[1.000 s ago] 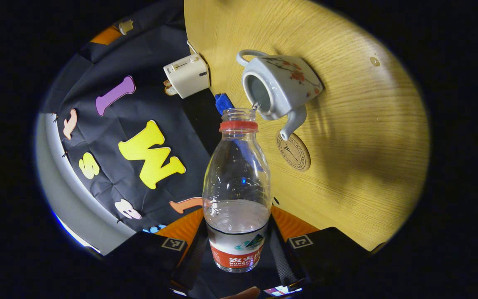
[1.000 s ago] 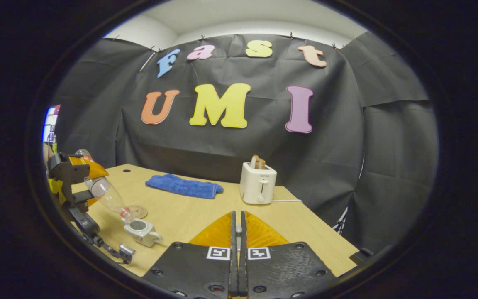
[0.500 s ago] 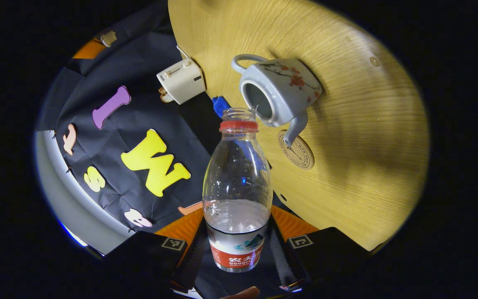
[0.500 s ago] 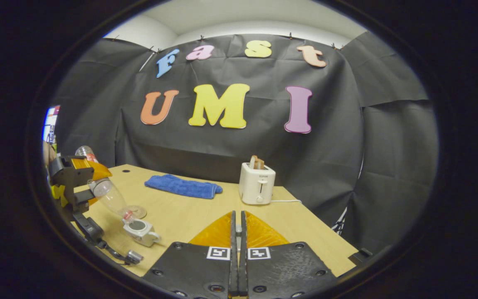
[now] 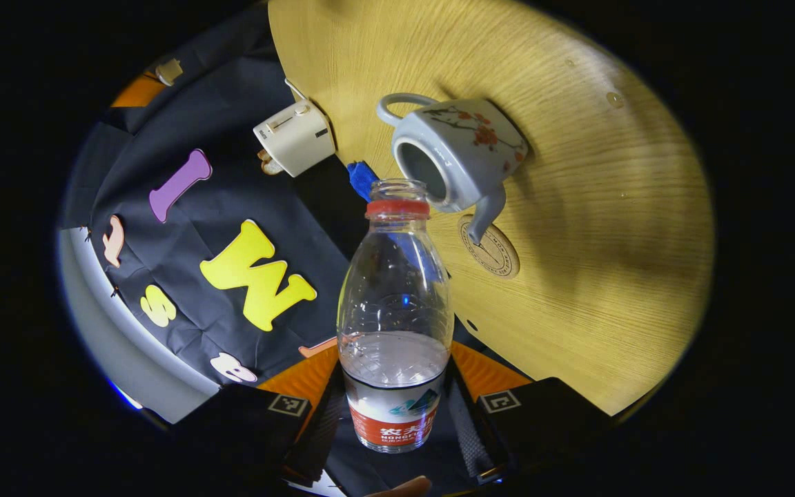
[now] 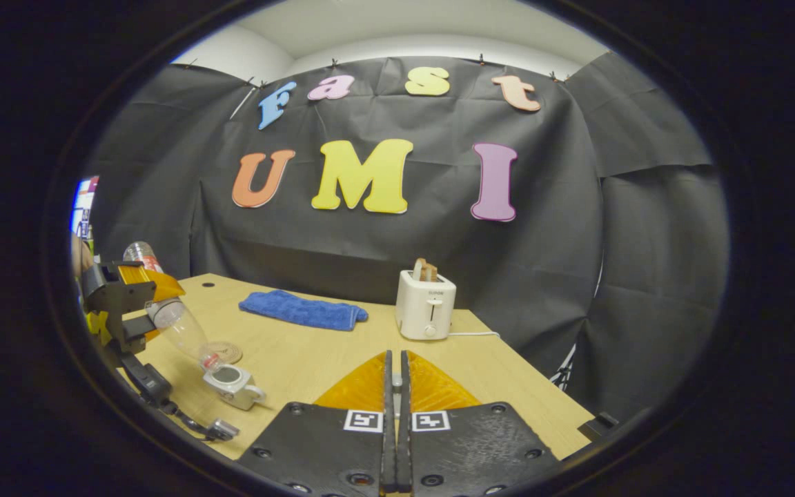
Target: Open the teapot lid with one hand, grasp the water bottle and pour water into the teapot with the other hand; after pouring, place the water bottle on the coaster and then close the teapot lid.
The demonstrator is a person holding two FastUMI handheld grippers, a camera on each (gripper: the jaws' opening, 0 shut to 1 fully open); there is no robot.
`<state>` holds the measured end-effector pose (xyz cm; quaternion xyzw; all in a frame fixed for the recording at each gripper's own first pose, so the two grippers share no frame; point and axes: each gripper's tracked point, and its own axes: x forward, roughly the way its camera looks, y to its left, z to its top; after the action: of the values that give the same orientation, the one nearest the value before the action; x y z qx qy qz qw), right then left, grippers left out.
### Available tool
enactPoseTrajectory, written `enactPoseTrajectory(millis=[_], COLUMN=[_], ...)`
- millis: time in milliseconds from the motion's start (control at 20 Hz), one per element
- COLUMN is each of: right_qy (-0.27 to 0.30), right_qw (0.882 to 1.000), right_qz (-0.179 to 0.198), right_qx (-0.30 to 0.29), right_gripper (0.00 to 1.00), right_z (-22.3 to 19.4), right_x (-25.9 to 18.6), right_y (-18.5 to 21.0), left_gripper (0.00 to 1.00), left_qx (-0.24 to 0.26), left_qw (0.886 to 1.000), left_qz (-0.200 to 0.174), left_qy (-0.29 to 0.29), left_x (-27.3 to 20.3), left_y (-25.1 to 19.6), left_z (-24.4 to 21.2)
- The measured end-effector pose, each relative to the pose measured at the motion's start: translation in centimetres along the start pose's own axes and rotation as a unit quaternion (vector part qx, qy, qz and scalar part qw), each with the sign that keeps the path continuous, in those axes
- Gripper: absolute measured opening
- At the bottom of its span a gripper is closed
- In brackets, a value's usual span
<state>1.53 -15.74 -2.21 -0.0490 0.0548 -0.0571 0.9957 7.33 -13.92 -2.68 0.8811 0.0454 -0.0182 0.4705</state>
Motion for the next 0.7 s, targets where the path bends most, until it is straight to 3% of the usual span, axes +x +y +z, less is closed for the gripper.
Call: enactPoseTrajectory(millis=[350,400,450,500,700], right_qy=[0.0,0.0,0.0,0.0,0.0], right_qw=[1.0,1.0,1.0,1.0,1.0], right_qz=[-0.004,-0.004,-0.004,-0.005,-0.005], right_qx=[-0.002,-0.002,-0.003,-0.003,0.001], right_gripper=[0.01,0.01,0.01,0.01,0.01], right_z=[-0.02,-0.08,-0.06,-0.1,-0.08], right_x=[0.02,0.09,0.13,0.16,0.09], right_y=[-0.16,-0.19,-0.23,-0.23,-0.46], left_gripper=[0.75,0.8,0.75,0.79,0.75], left_qx=[0.0,0.001,0.001,-0.001,-0.053], left_qw=[1.0,1.0,1.0,1.0,0.998], left_qz=[-0.004,-0.002,-0.002,-0.002,-0.016], left_qy=[0.002,0.001,0.002,0.002,-0.009], left_x=[-0.15,-0.25,-0.23,-0.24,0.09], left_y=[0.09,0.13,0.02,0.05,-0.17], left_z=[0.01,0.15,0.13,0.08,0.05])
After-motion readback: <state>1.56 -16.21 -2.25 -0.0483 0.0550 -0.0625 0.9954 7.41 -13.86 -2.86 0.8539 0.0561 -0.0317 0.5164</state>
